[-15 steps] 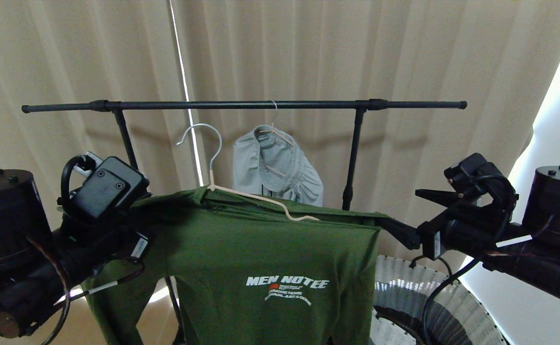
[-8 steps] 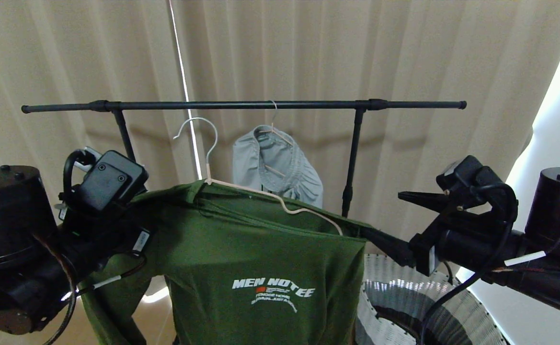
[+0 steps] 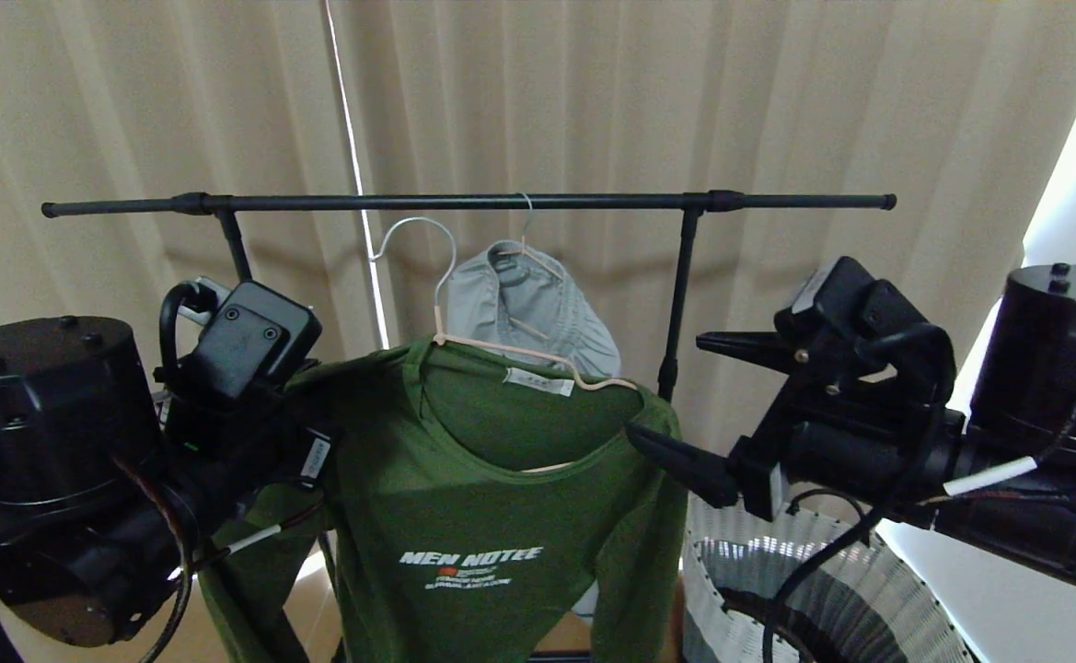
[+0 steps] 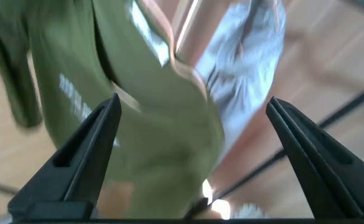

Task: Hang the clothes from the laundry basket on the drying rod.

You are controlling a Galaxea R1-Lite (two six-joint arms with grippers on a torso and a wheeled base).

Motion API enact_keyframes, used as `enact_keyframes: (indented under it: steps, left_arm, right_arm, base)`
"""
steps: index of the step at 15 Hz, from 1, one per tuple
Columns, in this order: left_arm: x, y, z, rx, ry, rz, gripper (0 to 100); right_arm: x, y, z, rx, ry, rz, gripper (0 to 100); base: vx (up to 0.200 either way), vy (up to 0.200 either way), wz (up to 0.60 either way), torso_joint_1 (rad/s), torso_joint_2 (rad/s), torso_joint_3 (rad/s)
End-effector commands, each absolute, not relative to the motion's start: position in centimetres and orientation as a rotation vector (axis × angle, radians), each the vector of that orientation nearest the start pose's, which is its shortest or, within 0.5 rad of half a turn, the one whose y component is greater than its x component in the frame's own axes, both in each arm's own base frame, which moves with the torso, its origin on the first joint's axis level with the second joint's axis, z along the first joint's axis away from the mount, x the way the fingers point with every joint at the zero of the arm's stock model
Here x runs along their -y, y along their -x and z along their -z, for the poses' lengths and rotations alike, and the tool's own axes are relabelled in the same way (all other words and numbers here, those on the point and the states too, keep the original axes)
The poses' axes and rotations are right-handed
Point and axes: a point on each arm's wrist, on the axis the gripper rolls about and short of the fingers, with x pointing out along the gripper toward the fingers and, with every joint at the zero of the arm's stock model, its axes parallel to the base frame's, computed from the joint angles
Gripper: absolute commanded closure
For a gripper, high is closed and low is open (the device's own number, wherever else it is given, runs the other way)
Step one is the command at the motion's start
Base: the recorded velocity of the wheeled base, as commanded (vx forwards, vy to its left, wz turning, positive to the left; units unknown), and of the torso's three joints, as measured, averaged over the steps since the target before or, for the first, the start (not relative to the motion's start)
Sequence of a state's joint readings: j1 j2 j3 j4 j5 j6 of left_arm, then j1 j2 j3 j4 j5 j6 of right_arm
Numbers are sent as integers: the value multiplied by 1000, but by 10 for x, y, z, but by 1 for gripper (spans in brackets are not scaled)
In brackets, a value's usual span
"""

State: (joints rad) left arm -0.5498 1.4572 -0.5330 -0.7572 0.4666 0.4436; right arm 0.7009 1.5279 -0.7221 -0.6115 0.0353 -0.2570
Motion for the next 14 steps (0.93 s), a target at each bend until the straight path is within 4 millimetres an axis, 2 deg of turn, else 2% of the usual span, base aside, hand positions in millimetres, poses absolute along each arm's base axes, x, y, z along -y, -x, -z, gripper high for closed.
enact_keyframes:
  steps: [1,7,10,13,14]
  left_arm:
    - [113,-201,-187,-119,-521,120,100]
    - [130,-190,-186,-94,-488,203,100]
    - [132,-187,-185,-90,-490,219,100]
    - [133,-187,-187,-83,-485,222,100]
    - [133,-188,-187,-77,-483,221,100]
  right_arm:
    - [-192,-217,-206,-94,317,-758,0]
    - [-209,-243,-206,-85,349,-663,0]
    - [-209,-250,-200,-95,367,-641,0]
    - [-211,-249,-200,-96,370,-647,0]
    - [-211,-249,-200,-96,372,-646,100]
  base:
    - [0,0,0,0,0,0]
    - [0,0,0,0,0,0]
    - [0,0,0,0,0,0]
    - [0,0,0,0,0,0]
    - [0,0,0,0,0,0]
